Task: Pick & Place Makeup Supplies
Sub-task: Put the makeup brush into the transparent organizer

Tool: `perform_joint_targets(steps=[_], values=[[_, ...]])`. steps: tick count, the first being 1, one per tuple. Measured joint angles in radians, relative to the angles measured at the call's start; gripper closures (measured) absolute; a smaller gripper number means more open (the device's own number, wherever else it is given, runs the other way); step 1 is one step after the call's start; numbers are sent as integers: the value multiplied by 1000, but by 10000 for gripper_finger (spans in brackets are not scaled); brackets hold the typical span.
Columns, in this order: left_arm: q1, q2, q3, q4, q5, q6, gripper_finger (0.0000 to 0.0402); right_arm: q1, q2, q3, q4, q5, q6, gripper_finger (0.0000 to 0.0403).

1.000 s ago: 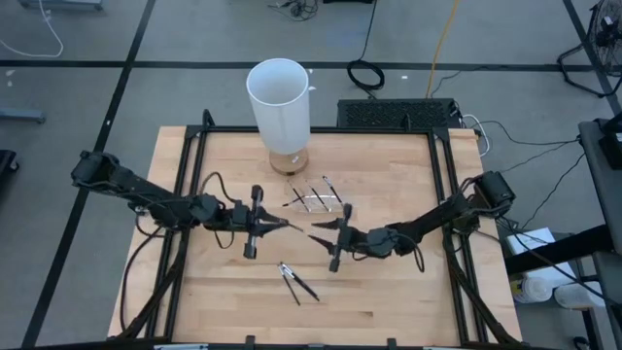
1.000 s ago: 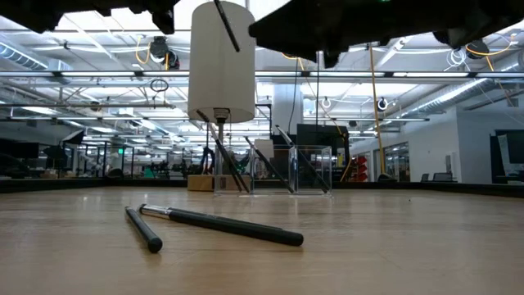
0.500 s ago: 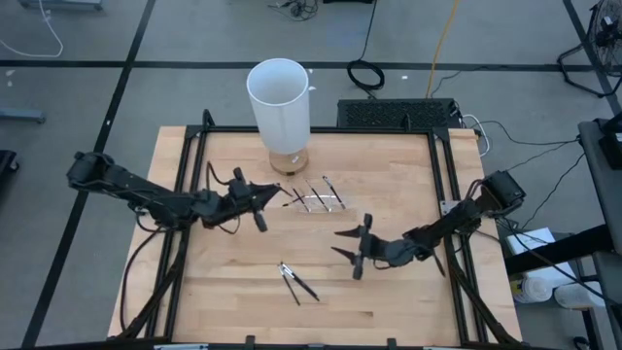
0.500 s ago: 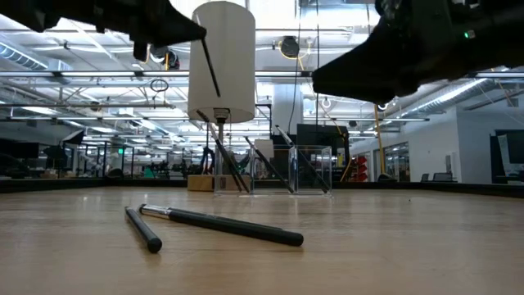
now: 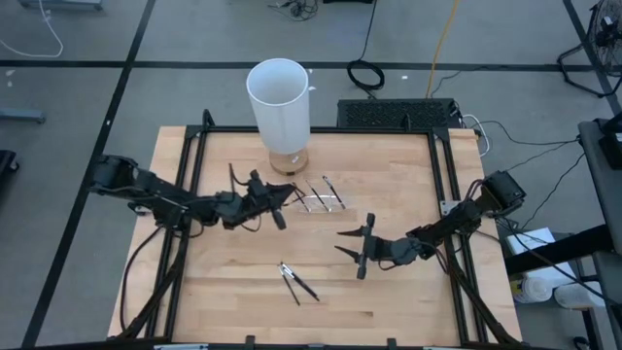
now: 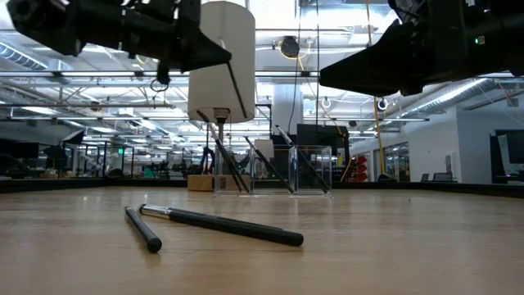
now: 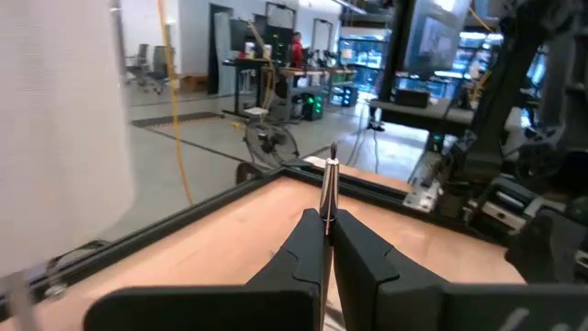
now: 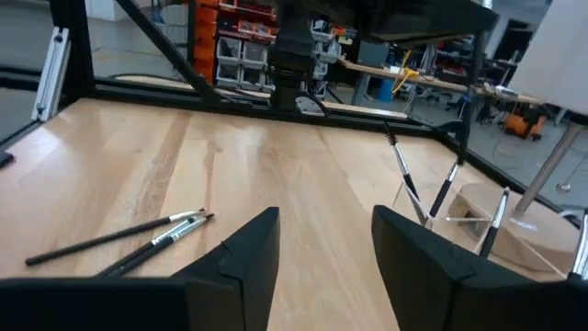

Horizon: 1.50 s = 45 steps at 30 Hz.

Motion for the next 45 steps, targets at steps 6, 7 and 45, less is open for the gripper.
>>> perform_joint_targets(steps=[6,7,45], values=[[14,112,112,0,32,28,392,-2,0,0,40,0,-74,243],[19,130,126,1,32,21,392,-2,0,0,53,0,-84,243],[104,493,227,118,45,-106,392,9,-45,0,81,-1,-145,243]])
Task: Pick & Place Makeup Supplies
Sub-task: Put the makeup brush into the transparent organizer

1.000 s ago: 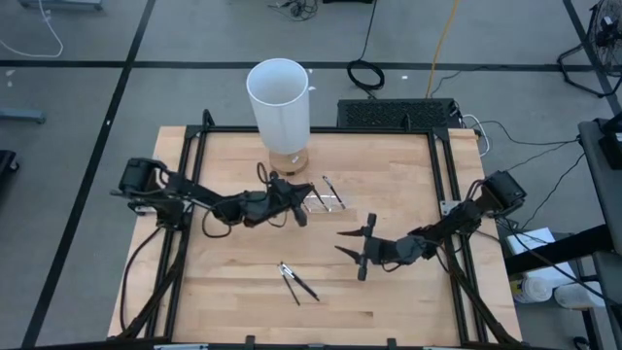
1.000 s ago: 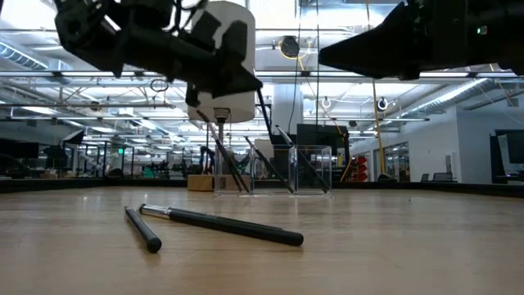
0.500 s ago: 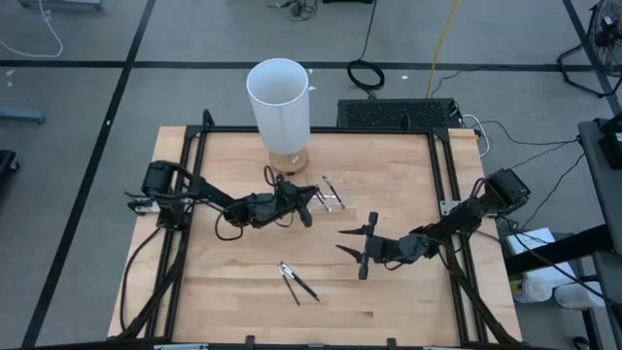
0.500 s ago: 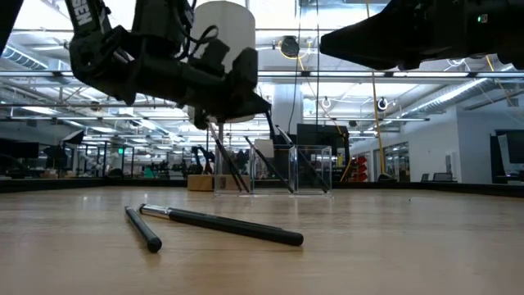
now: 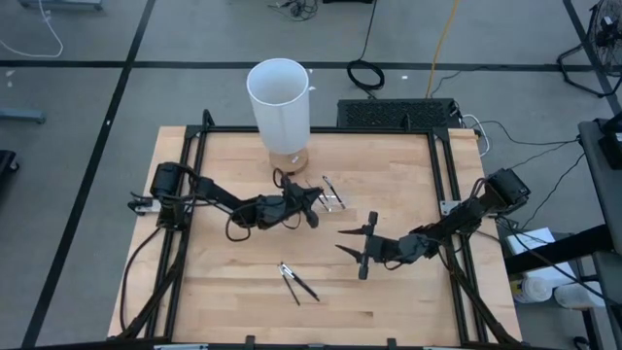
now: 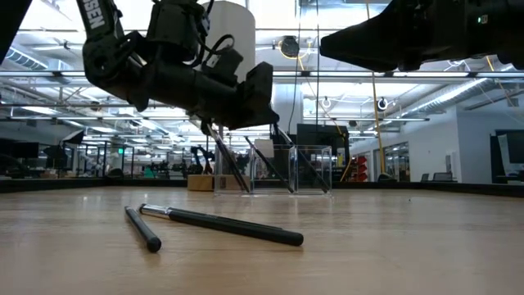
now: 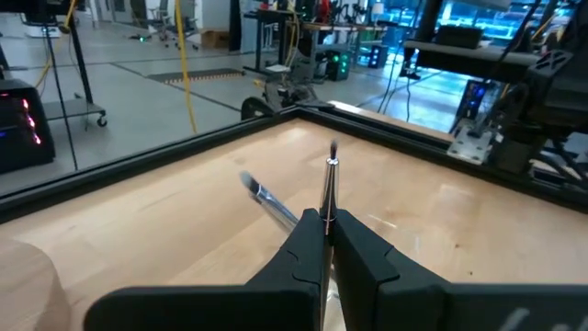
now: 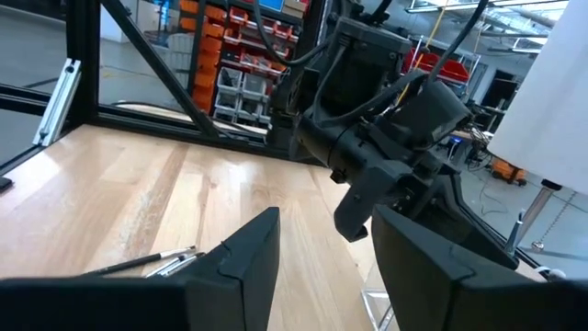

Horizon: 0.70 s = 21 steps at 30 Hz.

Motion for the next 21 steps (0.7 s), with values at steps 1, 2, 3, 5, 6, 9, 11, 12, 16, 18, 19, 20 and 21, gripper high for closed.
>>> perform_joint_targets(steps=[1,2,3,5,6,9,11,12,16,18,19,20,21], values=[[0,0,0,-1,0,0,392,0,0,0,0,0,0,243],[0,0,0,-1,-1,0,392,0,0,0,-1,0,0,243],[0,0,0,-2,-1,0,392,0,0,0,-2,0,0,243],[0,0,0,-5,-1,0,392,0,0,0,-1,0,0,243],[0,0,0,-4,0,0,392,0,0,0,0,0,0,243],[0,0,0,-5,4,-3,392,0,0,0,0,0,0,243],[0,0,0,-10,5,-16,389,0,0,0,1,0,0,243],[0,0,0,-11,9,-22,382,0,0,0,1,0,0,243],[7,0,0,-36,12,-57,350,0,0,0,1,0,0,243],[8,0,0,-39,12,-68,341,0,0,0,1,0,0,243],[8,0,0,-39,12,-69,339,0,0,0,1,0,0,243],[8,0,0,-39,13,-69,338,0,0,0,2,0,0,243],[8,0,0,-39,20,-68,338,0,0,0,4,0,0,243]])
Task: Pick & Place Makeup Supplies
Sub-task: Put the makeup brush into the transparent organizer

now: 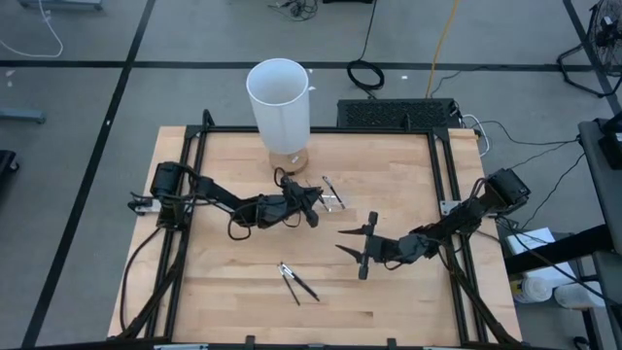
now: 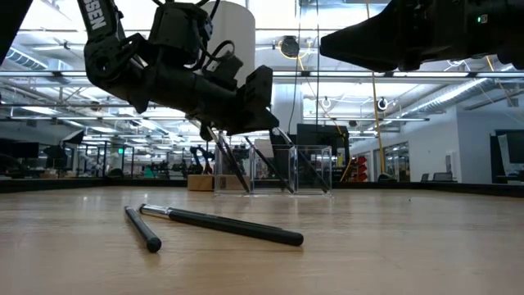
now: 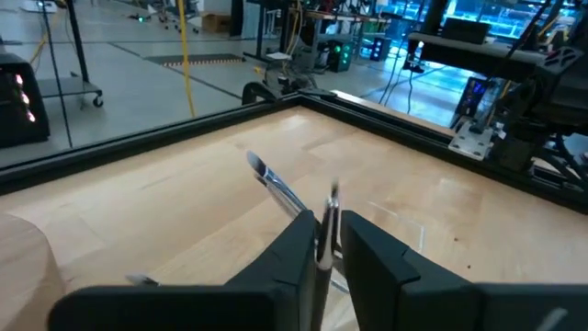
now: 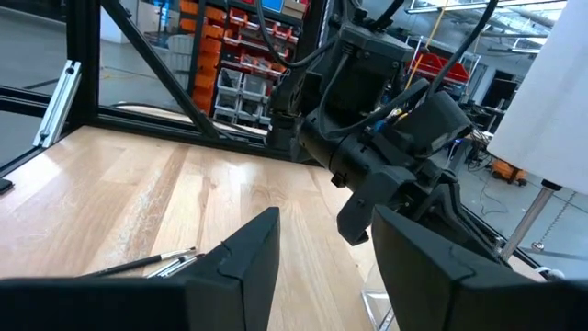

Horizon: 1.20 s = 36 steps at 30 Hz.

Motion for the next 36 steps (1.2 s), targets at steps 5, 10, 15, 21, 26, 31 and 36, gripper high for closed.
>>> perform_joint_targets(steps=[5,10,15,21,26,31,36], values=[[-4,-47,-1,0,15,29,337,0,0,0,5,0,0,243],[-47,-220,-1,-76,-44,283,326,0,0,0,6,0,14,243],[-149,-549,-1,-351,-166,553,329,0,0,0,-3,0,37,243],[-293,-1026,0,-844,-174,552,372,0,0,0,-2,0,45,243],[-336,-1335,0,-1339,-182,278,395,-8,0,0,-2,-3,45,243],[-370,-1432,-86,-1552,-173,87,397,-16,0,0,-2,-3,45,243],[-395,-1409,-244,-1323,-133,117,398,-30,0,0,-2,-4,47,243]])
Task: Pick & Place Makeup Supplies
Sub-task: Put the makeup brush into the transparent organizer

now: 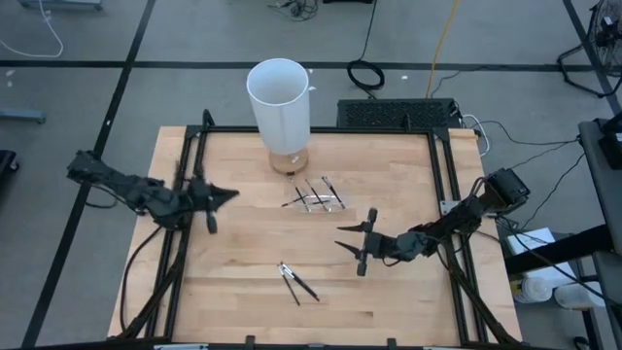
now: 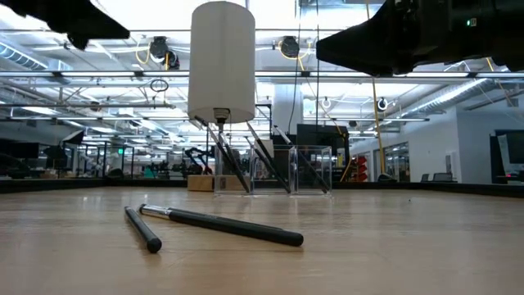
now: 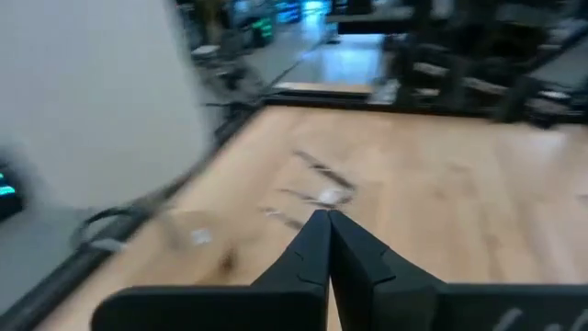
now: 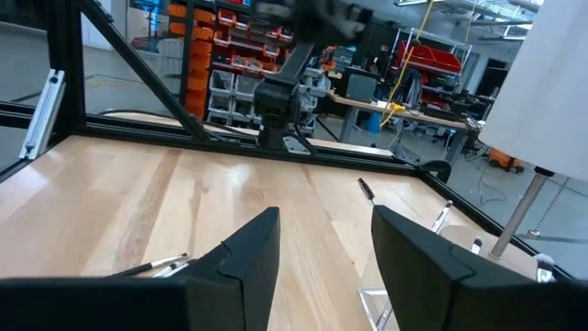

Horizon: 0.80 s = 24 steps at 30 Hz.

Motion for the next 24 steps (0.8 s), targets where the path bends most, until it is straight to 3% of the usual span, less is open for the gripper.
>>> perform_joint_targets(steps=[3,8,12,15,19,24], values=[[-16,31,-89,228,50,56,393,-14,0,0,23,-8,33,244],[-20,72,-183,558,39,218,397,-52,0,1,51,-77,4,254],[-21,75,-197,568,39,232,392,-87,0,1,67,-74,54,272],[-21,75,-197,546,49,220,376,-106,0,26,5,-75,125,308],[-21,75,-197,481,82,187,360,-102,1,162,-402,-103,154,384],[-21,75,-197,421,92,154,356,-94,36,471,-1006,-183,359,394]])
